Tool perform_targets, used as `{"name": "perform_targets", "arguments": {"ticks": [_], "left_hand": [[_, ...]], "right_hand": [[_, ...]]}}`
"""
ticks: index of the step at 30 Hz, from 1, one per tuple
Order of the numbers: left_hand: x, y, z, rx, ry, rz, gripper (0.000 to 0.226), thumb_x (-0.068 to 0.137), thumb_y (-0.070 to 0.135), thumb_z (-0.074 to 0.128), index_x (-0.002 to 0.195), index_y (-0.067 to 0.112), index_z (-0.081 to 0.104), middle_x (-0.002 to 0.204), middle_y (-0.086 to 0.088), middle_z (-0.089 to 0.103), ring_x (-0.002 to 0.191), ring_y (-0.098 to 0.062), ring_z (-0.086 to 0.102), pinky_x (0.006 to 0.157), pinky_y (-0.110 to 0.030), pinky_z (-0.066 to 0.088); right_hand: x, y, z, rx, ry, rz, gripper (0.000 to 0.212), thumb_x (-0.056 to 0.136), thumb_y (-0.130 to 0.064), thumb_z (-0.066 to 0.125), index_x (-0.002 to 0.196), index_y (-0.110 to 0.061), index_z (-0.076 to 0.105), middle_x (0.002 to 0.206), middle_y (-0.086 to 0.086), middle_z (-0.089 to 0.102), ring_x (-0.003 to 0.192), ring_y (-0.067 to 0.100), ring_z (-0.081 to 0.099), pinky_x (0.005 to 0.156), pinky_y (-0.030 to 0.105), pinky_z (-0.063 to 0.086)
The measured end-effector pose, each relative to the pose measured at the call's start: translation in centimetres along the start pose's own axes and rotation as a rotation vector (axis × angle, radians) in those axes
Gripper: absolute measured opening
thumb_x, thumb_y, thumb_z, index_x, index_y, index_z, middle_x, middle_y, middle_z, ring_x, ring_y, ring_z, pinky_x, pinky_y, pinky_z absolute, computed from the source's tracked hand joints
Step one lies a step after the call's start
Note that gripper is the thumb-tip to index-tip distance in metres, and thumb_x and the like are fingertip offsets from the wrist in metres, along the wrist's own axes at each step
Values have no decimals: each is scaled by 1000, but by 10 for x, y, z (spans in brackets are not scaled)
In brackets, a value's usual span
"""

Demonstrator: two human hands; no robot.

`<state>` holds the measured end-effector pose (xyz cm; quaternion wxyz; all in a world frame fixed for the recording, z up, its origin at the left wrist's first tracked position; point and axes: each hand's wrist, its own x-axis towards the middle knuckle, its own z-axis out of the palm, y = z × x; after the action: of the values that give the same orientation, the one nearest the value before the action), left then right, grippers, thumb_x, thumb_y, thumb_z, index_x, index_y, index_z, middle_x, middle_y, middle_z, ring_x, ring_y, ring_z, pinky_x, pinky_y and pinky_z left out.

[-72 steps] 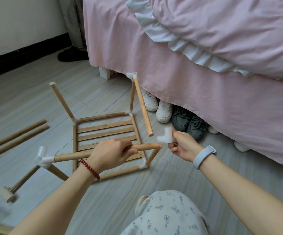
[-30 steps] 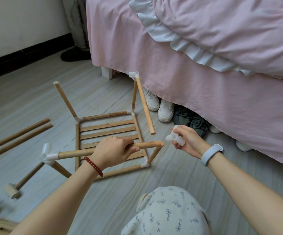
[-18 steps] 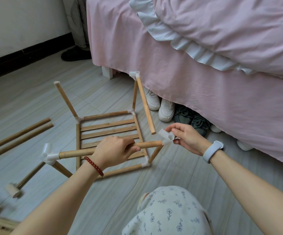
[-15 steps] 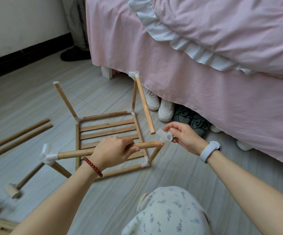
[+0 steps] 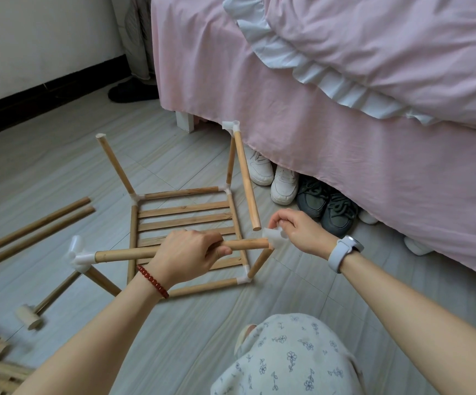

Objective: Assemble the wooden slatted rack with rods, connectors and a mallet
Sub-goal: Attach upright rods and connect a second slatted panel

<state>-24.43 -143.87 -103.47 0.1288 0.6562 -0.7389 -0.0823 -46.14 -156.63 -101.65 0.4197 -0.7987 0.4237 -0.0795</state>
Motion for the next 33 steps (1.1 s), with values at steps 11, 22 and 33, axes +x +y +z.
{"name": "perform_targets", "arguments": {"ticks": [11,22,33], "left_hand": [[-1,-2,-3,-5,-22,5,80,72,79,-1,86,25,56,56,10,44,46,-7,40,42,-17,27],[-2,-7,-2,-3,-26,0,70,76,73,5,84,26,56,58,8,49,48,-8,43,43,-19,28],[0,-2,-12,39,-94,-89,36,94,58,33,84,29,51,57,8,45,53,-10,44,49,-25,33]], "right_hand": [[-4,2,6,4,82,-56,33,96,2,35,84,-17,58,84,-11,45,78,1,45,69,7,34],[-5,-1,11,-49,60,-84,26,95,1,36,89,-13,56,88,-4,51,79,7,47,68,8,35],[-8,0,14,162,131,-64,33,99,-5,34,100,-34,49,96,-5,60,80,2,50,71,21,38]]}}
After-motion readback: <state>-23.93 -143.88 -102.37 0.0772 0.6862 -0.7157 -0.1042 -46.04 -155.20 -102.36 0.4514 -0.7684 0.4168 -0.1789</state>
